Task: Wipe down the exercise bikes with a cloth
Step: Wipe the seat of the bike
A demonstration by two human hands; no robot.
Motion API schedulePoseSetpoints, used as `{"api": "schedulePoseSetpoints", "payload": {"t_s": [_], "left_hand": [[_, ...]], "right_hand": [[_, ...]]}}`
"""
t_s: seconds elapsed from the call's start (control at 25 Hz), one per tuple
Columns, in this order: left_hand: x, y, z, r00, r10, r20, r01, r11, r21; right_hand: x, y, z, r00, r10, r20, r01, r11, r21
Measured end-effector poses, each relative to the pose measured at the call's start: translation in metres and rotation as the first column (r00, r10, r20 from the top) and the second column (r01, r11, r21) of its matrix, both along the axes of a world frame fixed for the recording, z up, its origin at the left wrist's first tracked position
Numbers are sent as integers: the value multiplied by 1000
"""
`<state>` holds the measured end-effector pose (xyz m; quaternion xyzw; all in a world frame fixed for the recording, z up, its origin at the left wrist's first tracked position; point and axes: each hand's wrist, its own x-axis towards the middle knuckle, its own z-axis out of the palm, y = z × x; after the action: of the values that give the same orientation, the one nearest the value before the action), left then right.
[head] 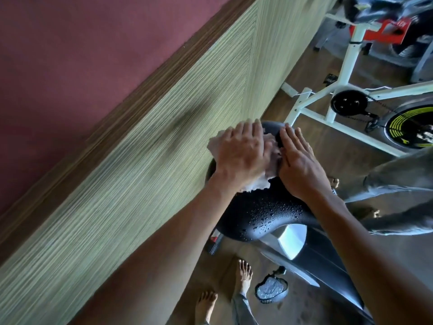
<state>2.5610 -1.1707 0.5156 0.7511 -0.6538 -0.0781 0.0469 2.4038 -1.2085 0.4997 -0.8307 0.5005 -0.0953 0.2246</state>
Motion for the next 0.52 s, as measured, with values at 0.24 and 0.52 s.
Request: {"api": "schedulePoseSetpoints", "payload": {"t_s": [0.24,0.52], "left_hand": [[24,16,-13,992,-20,-128,13,998,-60],[21,36,3,974,-209,-92,203,977,-70]], "right_hand": [[5,9,-1,996,-79,-30,76,993,-91],[8,7,0,992,-123,39,127,987,-100]]}}
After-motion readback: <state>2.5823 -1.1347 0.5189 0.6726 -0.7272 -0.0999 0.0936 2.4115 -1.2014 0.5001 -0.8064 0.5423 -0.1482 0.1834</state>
